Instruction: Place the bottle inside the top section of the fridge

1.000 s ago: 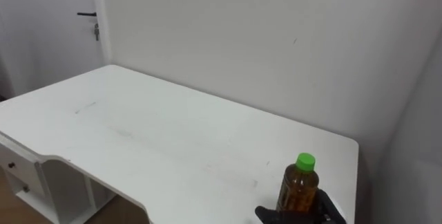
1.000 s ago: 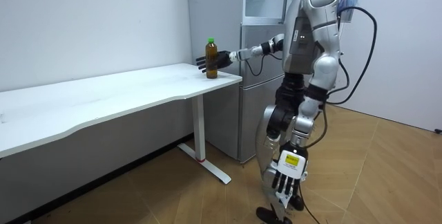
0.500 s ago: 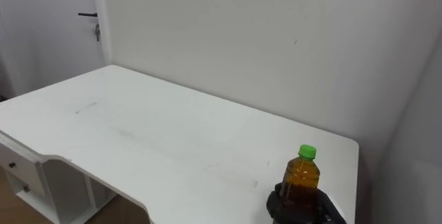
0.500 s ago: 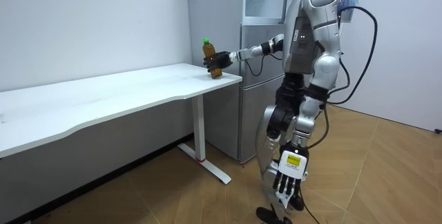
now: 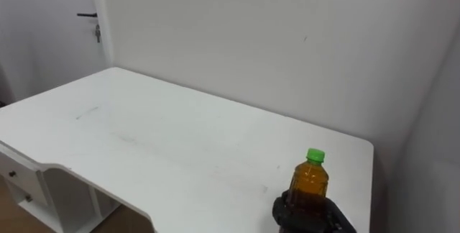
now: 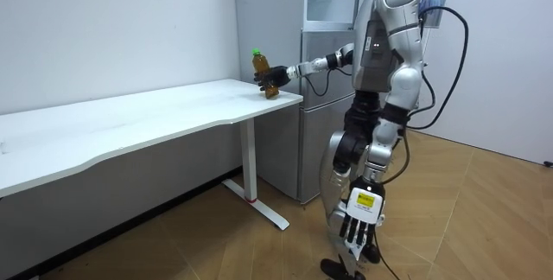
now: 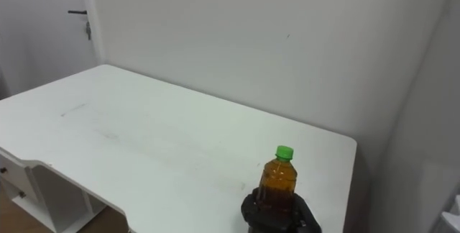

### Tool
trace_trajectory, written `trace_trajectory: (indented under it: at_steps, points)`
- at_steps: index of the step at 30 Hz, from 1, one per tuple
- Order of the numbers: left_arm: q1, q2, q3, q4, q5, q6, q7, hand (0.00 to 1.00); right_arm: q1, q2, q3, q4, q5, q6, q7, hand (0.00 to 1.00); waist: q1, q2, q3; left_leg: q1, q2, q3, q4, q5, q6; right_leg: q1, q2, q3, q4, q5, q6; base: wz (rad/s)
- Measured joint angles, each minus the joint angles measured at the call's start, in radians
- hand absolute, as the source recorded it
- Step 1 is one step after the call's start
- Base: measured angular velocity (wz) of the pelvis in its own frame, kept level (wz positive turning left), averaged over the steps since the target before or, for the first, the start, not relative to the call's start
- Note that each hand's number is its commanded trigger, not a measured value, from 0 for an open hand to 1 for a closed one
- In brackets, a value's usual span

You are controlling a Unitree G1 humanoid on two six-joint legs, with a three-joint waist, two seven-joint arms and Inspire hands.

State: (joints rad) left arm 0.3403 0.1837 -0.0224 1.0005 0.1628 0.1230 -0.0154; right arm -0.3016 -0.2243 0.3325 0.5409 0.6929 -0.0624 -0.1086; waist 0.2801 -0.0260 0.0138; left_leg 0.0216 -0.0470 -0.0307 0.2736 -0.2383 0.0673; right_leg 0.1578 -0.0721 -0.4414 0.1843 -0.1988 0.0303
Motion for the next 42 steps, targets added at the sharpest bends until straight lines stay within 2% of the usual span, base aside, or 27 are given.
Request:
trace_trajectory:
  at_steps: [5, 7, 10, 12, 14, 17, 19, 27, 32, 33, 42]
  points:
    - [-0.009, 0.001, 0.018, 0.001, 0.0, -0.001, -0.016, 0.0, 0.0, -0.004, 0.002, -0.012, 0.004, 0.011, 0.042, 1.0, 0.0, 0.003, -0.0025, -0.001, 0.001, 0.003, 0.0, 0.0, 0.0, -0.005, 0.0, 0.002, 0.001, 0.0, 0.0, 0.0]
    - [-0.018, 0.001, 0.019, 0.0, -0.003, -0.003, -0.018, 0.0, 0.0, -0.018, 0.008, -0.031, 0.008, 0.029, 0.057, 1.0, 0.001, 0.005, -0.0067, 0.0, 0.001, 0.009, 0.003, 0.001, 0.001, -0.006, -0.002, 0.003, 0.001, 0.0, 0.0, -0.02]
    - [-0.023, 0.001, 0.02, -0.001, -0.001, -0.009, -0.018, 0.0, 0.001, -0.039, 0.026, -0.081, 0.008, 0.042, 0.065, 1.0, -0.001, 0.004, -0.0075, 0.002, 0.002, 0.026, 0.001, 0.004, 0.002, -0.009, -0.004, 0.012, 0.001, 0.0, 0.0, -0.09]
    - [-0.024, 0.001, 0.029, 0.0, -0.001, -0.013, -0.014, 0.0, 0.001, -0.053, 0.035, -0.131, 0.006, 0.043, 0.087, 1.0, -0.005, 0.001, -0.0095, 0.006, 0.002, 0.031, 0.0, 0.004, 0.002, -0.009, -0.007, 0.025, 0.001, 0.0, 0.001, -0.12]
    - [-0.024, 0.002, 0.04, 0.001, -0.001, -0.015, -0.01, 0.0, 0.003, -0.055, 0.035, -0.159, 0.004, 0.043, 0.091, 1.0, -0.012, -0.006, -0.0136, 0.009, 0.002, 0.035, -0.002, 0.004, 0.003, -0.007, -0.01, 0.027, 0.001, -0.001, 0.001, -0.02]
    - [-0.021, 0.005, 0.04, 0.001, 0.0, -0.015, 0.005, 0.0, 0.009, -0.055, 0.036, -0.203, -0.013, 0.049, 0.09, 1.0, -0.026, -0.016, -0.0152, 0.019, 0.002, 0.054, -0.007, 0.004, 0.003, 0.003, -0.01, 0.036, 0.003, -0.004, 0.006, -0.02]
    - [-0.022, 0.005, 0.041, 0.001, 0.0, -0.015, 0.006, 0.0, 0.009, -0.055, 0.037, -0.242, -0.022, 0.063, 0.091, 1.0, -0.028, -0.022, -0.0127, 0.024, 0.003, 0.062, -0.019, 0.004, 0.003, 0.003, -0.006, 0.056, 0.003, -0.005, 0.007, -0.13]
    - [-0.032, 0.014, 0.041, 0.001, 0.008, -0.015, 0.004, 0.0, 0.009, -0.056, 0.036, -0.297, -0.035, 0.071, 0.107, 1.0, -0.036, -0.027, -0.0094, 0.023, 0.006, 0.075, -0.018, 0.004, 0.003, -0.007, -0.001, 0.083, 0.003, -0.003, 0.004, -0.07]
    - [-0.036, 0.019, 0.041, 0.002, 0.007, -0.015, 0.004, 0.0, 0.009, -0.058, 0.036, -0.391, -0.033, 0.076, 0.135, 1.0, -0.042, -0.027, -0.01, 0.009, 0.013, 0.084, -0.017, 0.004, 0.002, -0.025, 0.003, 0.086, 0.004, -0.001, 0.0, -0.05]
    - [-0.038, 0.019, 0.041, 0.002, 0.007, -0.016, 0.004, 0.0, 0.009, -0.058, 0.036, -0.414, -0.03, 0.076, 0.136, 1.0, -0.043, -0.031, -0.0131, 0.009, 0.014, 0.085, -0.013, 0.005, 0.002, -0.03, 0.003, 0.091, 0.004, 0.0, 0.0, 0.0]
    - [-0.049, 0.02, 0.04, 0.056, 0.0, -0.033, 0.005, 0.0, 0.009, -0.07, 0.035, -0.511, 0.012, 0.076, 0.141, 1.0, -0.057, -0.027, -0.0098, 0.015, 0.017, 0.11, -0.017, 0.006, 0.001, -0.037, 0.003, 0.137, 0.003, 0.0, -0.001, -0.07]
